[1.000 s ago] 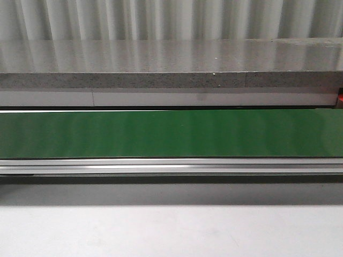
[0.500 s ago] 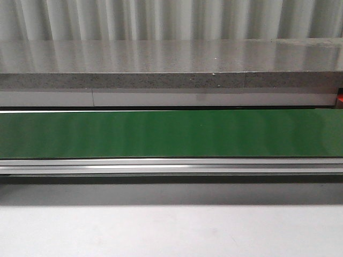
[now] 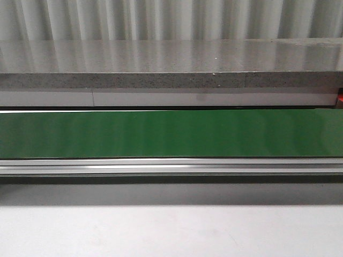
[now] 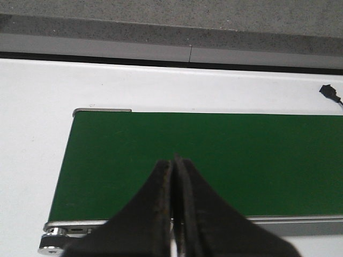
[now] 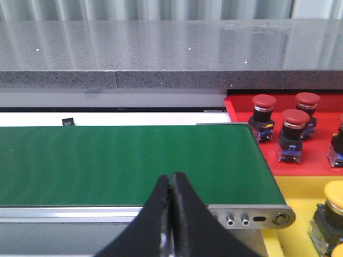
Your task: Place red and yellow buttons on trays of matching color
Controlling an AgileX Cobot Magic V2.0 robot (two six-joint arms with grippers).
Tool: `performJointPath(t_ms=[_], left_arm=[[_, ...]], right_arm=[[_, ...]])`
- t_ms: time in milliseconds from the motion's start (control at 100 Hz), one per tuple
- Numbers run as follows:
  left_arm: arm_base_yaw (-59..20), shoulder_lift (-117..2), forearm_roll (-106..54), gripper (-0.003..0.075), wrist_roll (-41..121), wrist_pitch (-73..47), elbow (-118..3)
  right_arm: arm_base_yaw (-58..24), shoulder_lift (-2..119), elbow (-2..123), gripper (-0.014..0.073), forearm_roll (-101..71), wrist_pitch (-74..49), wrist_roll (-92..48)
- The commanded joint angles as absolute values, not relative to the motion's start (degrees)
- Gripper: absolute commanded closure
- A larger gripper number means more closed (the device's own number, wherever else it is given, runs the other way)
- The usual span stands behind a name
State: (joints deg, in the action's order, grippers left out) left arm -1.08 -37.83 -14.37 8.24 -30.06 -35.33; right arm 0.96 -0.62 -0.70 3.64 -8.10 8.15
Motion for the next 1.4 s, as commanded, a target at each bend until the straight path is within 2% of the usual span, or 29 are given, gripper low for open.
performJointPath(t_ms=[0,1390], left_arm=[[-1.7,-37.8,-15.2,0.074,8.3,-26.3,-36.8],[-1.7,-37.5,-15.2,0.074,8.3,-24.1,-34.3]], right_arm=[[1.2,-1.5,-1.8,0.0661,4.5,1.7,8.2],[1.2,-1.5,-1.6,0.0661,4.5,0.4,8.2]])
